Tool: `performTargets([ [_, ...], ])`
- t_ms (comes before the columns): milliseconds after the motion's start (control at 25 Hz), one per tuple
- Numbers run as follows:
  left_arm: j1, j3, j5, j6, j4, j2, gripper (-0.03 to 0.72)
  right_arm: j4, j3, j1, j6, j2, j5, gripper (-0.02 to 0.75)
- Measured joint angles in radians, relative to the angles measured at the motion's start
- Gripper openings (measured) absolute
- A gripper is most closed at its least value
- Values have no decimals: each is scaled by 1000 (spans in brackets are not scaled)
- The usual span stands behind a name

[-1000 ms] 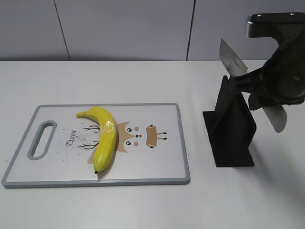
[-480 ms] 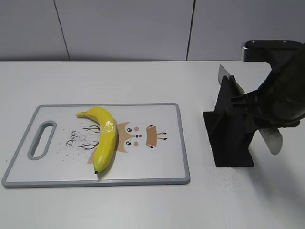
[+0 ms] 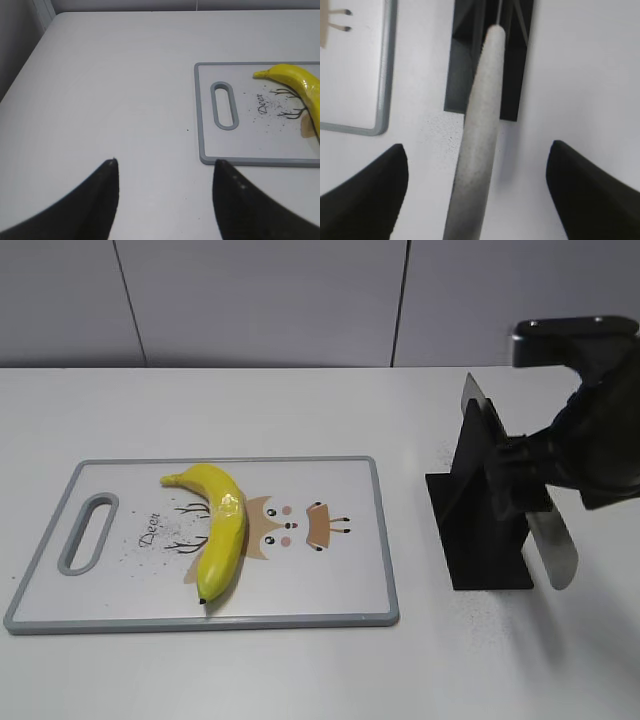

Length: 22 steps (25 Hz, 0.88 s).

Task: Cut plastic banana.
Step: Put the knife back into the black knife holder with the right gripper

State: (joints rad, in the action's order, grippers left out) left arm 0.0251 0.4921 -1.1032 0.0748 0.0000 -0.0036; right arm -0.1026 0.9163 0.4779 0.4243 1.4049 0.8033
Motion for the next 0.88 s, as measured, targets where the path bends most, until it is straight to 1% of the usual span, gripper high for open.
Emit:
performTargets([
  [80,0,0,0,0,0,0,582,41,1,0,-133,-80,-11,659],
  [160,0,0,0,-1,0,0,582,116,1,0,-316,-158,4,659],
  [280,0,0,0,-2,0,0,582,167,-44,0,-467,-290,45,659],
  [560,0,0,0,-2,0,0,582,173,-305,0,-516,-680,77,650],
  [640,0,0,1,-2,0,0,582,173,-360,0,-515,-796,114,639],
  [880,0,0,1,-2,0,0,582,168,-385,0,-488,-1042,195,608],
])
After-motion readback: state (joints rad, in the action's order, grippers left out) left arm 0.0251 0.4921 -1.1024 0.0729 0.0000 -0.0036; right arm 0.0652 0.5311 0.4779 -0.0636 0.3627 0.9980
